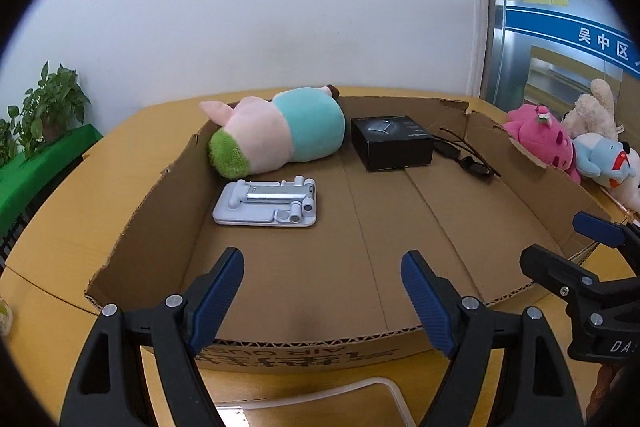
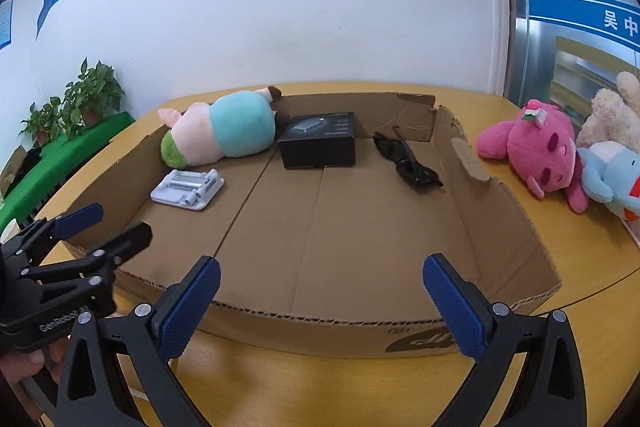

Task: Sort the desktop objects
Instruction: 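Move both tools toward the clear phone case with white rim, then clamp the phone case rim between both tools and lift it, then carry the phone case with both tools over the box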

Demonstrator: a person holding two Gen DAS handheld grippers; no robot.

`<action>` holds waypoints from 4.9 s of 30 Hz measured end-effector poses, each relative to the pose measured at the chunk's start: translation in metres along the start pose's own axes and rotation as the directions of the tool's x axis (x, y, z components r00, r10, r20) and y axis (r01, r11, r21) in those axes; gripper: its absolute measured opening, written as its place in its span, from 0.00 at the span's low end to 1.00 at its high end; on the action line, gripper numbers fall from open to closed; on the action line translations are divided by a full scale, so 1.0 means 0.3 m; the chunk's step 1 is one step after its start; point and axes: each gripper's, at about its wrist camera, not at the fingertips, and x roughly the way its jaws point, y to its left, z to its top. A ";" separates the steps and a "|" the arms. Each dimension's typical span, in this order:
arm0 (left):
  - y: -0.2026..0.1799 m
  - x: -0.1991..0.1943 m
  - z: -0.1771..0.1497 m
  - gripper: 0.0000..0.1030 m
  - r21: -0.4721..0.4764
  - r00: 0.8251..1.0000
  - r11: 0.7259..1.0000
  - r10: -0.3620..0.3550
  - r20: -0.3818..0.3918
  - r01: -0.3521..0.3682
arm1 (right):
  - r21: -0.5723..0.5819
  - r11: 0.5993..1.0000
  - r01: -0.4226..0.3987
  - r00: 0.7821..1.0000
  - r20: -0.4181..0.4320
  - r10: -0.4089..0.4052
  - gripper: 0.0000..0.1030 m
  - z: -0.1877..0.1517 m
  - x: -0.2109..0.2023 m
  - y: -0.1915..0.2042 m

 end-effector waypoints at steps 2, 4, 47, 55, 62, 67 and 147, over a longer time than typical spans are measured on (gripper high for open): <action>0.001 -0.009 -0.007 0.79 -0.003 1.000 1.000 -0.002 0.008 0.002 | 0.004 1.000 0.000 1.000 0.017 0.000 1.00 -0.016 0.001 0.001; -0.001 -0.013 -0.014 0.79 -0.002 1.000 1.000 0.001 0.018 -0.001 | -0.002 1.000 0.006 1.000 0.031 -0.006 1.00 -0.021 0.001 0.005; 0.019 -0.058 -0.007 0.82 0.009 1.000 1.000 0.010 0.028 -0.010 | -0.025 1.000 0.010 0.985 0.175 -0.006 1.00 -0.071 -0.025 0.011; 0.155 -0.269 -0.001 0.82 -0.024 0.999 1.000 0.009 0.035 -0.009 | -0.025 1.000 0.011 0.984 0.176 -0.006 1.00 -0.071 -0.027 0.011; 0.277 -0.249 -0.125 0.82 -0.081 0.994 0.997 -0.006 -0.113 -0.003 | -0.024 1.000 -0.019 0.991 0.134 0.022 1.00 -0.050 -0.050 0.000; 0.358 -0.166 -0.210 0.82 -0.195 0.963 0.981 -0.070 -0.259 0.019 | -0.003 0.985 -0.175 0.979 0.108 0.174 1.00 -0.051 -0.188 0.026; 0.010 -0.338 0.258 0.07 0.007 0.897 0.898 -0.440 0.054 0.440 | 0.009 0.985 -0.172 0.970 0.175 0.168 0.15 0.143 -0.410 -0.101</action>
